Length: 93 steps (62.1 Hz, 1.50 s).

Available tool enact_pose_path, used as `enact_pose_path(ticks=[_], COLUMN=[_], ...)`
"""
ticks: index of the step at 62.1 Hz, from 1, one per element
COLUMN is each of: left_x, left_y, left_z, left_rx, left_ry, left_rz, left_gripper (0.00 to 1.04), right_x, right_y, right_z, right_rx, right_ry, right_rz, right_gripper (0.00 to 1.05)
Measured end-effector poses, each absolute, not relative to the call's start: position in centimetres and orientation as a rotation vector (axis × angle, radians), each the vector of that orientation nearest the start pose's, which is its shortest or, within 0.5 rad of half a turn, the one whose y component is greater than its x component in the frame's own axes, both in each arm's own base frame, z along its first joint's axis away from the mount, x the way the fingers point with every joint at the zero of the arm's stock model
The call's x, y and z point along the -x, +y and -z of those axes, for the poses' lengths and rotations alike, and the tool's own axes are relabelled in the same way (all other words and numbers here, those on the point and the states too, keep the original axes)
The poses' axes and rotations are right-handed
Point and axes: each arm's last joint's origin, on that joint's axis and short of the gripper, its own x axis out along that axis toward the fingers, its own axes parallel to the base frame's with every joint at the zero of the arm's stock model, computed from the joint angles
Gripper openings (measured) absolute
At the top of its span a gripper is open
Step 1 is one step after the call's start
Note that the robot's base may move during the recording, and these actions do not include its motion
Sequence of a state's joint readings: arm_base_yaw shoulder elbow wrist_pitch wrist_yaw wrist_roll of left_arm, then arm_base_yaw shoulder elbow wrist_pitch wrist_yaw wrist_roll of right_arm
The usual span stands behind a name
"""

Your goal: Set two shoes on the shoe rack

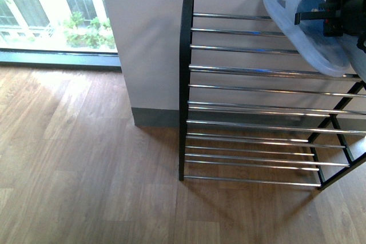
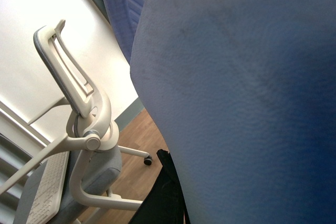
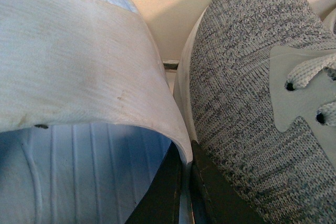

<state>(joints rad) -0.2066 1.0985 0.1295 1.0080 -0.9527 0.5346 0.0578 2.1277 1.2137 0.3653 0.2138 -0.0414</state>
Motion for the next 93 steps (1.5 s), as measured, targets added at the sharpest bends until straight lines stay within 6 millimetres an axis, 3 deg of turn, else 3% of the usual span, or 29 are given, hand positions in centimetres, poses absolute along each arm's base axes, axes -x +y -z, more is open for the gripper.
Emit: enact_pose_path(ticks=[25,45,57,68,73,79,85,93], left_x=[-17.4,-17.4,-17.4,-17.4,-17.4,-17.4,-17.4,-17.4], left_y=[-1.2,-1.2,-1.2,-1.2,-1.2,-1.2,-1.2,-1.2], left_z=[-17.4,-17.4,-17.4,-17.4,-17.4,-17.4,-17.4,-17.4], left_rx=[-0.487,-0.487,-0.488,-0.488,-0.488,-0.488,-0.488,-0.488], left_ry=[0.167,0.167,0.167,0.167,0.167,0.166,0.167,0.167], left_rz=[-0.736,-0.736,-0.736,-0.736,-0.736,-0.735,-0.737,-0.736], left_gripper=[0.02,0.02,0.02,0.02,0.02,0.02,0.02,0.02], right_x=[-43.3,-42.1,-38.9,-36.9,-36.9,-35.9,-33.0,-30.1], right_y=[1.9,1.4,0.2,-1.6,-1.9,-1.7,-1.3,-0.4], right_z=[-12.4,-14.3,-17.6,-20.9,-20.9,-19.4,-18.1,-18.9], right_rx=[0.115,0.065,-0.004,0.001,0.002,0.006,0.010,0.014], right_ry=[0.552,0.591,0.672,0.615,0.573,0.321,0.143,0.009], right_rz=[0.117,0.063,-0.053,-0.037,-0.021,0.003,-0.003,0.007], right_gripper=[0.02,0.45,0.73,0.97,0.93,0.79,0.64,0.46])
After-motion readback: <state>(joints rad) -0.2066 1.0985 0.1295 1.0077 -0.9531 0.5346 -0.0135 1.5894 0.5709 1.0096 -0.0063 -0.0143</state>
